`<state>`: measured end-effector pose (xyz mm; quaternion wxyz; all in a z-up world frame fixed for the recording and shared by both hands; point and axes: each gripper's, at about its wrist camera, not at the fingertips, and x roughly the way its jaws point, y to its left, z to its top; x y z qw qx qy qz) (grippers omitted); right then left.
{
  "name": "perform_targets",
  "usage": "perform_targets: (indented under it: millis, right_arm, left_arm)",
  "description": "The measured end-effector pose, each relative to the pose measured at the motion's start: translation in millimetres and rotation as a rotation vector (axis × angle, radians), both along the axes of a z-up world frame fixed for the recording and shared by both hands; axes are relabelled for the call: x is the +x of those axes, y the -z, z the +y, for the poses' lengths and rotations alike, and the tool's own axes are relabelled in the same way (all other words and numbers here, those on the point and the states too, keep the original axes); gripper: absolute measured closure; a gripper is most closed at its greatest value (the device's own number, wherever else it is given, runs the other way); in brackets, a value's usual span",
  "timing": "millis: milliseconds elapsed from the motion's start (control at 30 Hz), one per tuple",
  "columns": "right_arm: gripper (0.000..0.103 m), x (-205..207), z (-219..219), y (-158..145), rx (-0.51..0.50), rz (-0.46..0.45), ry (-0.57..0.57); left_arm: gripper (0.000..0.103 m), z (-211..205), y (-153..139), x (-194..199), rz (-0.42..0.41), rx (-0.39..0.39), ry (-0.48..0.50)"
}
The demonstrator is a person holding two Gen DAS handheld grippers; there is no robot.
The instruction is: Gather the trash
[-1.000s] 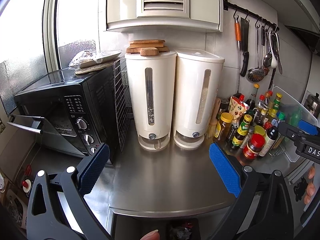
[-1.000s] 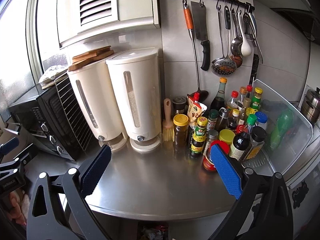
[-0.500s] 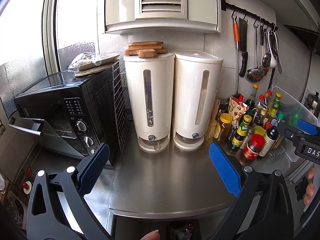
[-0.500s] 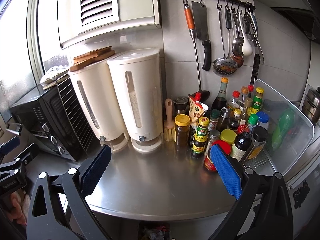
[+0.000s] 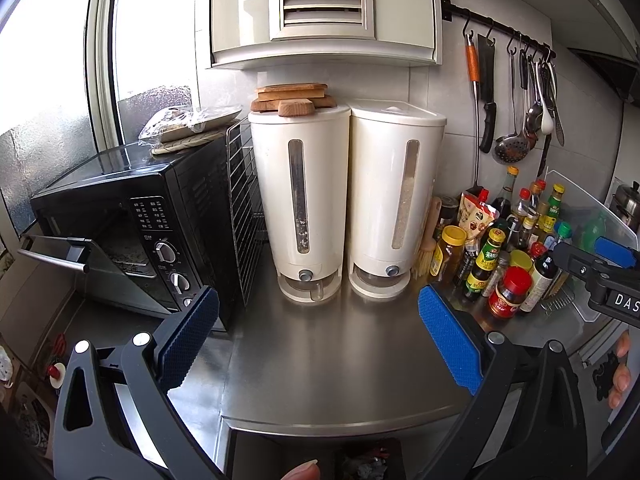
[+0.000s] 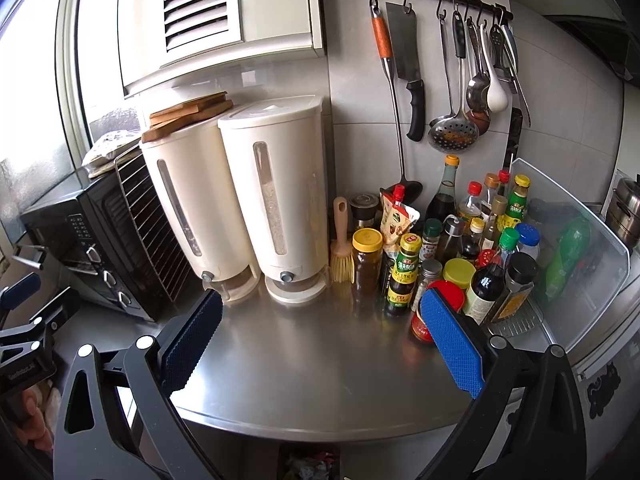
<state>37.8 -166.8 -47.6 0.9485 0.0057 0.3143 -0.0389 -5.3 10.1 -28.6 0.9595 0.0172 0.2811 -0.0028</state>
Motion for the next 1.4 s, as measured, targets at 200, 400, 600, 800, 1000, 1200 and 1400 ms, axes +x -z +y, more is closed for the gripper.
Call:
perform_targets:
  millis: [200,400,600,800,1000,1200,1400]
  right_arm:
    - [0.003,-0.4,1.1,0.2,0.002,-0.001,0.001]
    - [0.003,-0.8,1.8,0.3,0.001,-0.001,0.002]
    - [0.003,-0.8,1.2,0.4,0.001,-0.001,0.003]
    - [0.003,-1.8,1.3,0.7,-0.002,-0.001,0.008]
    - [0.003,-1.2,-3.0,2.1,0.003,0.004,0.008]
    - [0.003,-0.2,-6.1,3.0,0.002,0.009,0.001]
    - [0.003,2.5,-6.9,5.5,-0.002,0.014,-0.007]
  left_arm:
    - [0.008,1.5,0.3,-0.9,0.0,-0.001,-0.001]
    - [0.008,2.1,0.7,-1.7,-0.003,0.001,0.002]
    - [0.008,0.5,1.6,-0.7,-0.003,0.009,0.008]
    - [0.008,-2.3,1.1,-0.8,-0.008,0.024,0.017]
    - [0.008,0.3,1.4,2.1,0.001,0.008,0.009]
    - [0.008,2.5,2.2,5.6,0.016,-0.017,0.006]
    - [0.008,6.1,3.6,7.1,0.017,-0.019,-0.025]
